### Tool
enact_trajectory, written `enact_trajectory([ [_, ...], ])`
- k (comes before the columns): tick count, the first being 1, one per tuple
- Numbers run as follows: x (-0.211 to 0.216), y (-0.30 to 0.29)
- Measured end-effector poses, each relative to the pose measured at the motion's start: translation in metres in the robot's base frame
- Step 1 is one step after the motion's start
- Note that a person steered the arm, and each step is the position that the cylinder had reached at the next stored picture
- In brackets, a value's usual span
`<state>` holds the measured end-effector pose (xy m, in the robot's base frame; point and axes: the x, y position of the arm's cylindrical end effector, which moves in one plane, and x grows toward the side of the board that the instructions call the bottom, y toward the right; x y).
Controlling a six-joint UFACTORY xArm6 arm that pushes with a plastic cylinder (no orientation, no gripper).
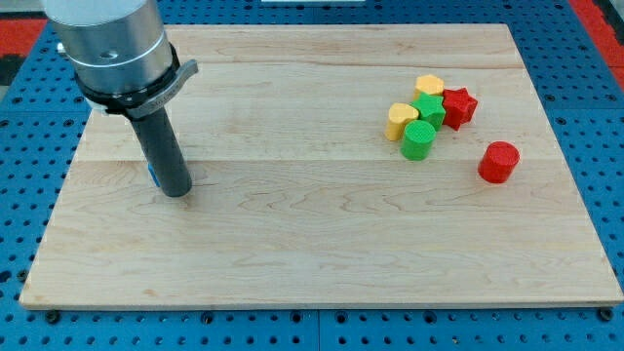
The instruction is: Move blue triangle and blue cube towards top left
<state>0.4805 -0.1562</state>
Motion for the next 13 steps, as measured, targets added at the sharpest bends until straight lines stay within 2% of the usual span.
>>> enact_trajectory([
  [1, -0.028, -0.003],
  [2, -0.034, -0.006],
  [3, -0.029, -0.035],
  [7, -0.155, -0.065],
  [9, -0.172, -0.103],
  [13, -0.172, -0.078],
])
